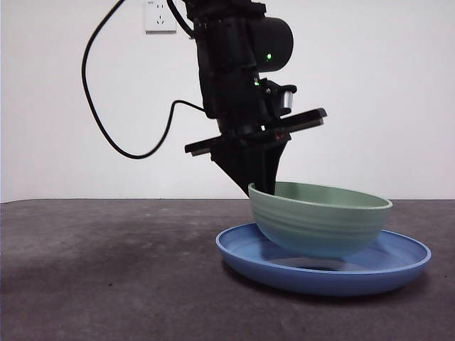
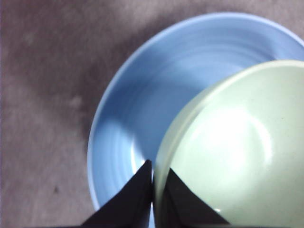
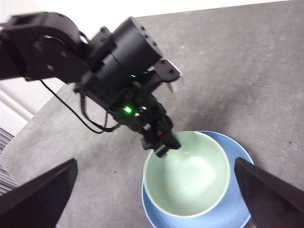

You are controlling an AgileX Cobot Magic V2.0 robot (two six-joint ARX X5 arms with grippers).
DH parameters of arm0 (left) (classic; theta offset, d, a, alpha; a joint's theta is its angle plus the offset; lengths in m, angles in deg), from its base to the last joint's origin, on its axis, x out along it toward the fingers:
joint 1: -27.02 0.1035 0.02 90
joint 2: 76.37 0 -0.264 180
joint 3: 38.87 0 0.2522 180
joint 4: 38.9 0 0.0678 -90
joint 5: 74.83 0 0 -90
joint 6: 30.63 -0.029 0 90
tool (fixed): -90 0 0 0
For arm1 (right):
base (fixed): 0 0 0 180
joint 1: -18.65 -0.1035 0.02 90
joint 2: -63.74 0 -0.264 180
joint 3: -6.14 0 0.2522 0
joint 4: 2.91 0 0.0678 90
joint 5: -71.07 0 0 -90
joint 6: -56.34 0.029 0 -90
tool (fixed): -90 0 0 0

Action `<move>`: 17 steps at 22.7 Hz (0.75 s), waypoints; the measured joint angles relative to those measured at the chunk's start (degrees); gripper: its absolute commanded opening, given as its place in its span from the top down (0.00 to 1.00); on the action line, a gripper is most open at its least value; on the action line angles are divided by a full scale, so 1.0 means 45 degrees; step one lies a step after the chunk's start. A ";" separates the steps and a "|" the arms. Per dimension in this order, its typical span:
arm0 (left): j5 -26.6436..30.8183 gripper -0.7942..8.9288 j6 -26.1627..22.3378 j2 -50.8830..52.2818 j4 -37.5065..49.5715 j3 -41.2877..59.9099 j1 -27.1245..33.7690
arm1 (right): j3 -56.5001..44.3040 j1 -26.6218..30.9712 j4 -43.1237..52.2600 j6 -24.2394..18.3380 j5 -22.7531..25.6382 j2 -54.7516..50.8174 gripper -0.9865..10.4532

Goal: Place the green bowl on the blue plate

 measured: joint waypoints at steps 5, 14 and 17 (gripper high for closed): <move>0.0000 0.90 0.0146 -0.0393 0.0189 -0.0010 0.0005 | 0.0000 0.0000 0.0000 0.0000 0.0000 0.0000 0.38; 0.0000 0.67 0.0340 -0.0413 0.0325 -0.0019 0.0000 | 0.0000 0.0000 0.0000 0.0000 0.0000 0.0000 0.38; 0.0000 0.43 0.0534 -0.0413 -0.0442 -0.0345 0.0015 | 0.0000 0.0000 0.0000 0.0000 0.0000 0.0000 0.38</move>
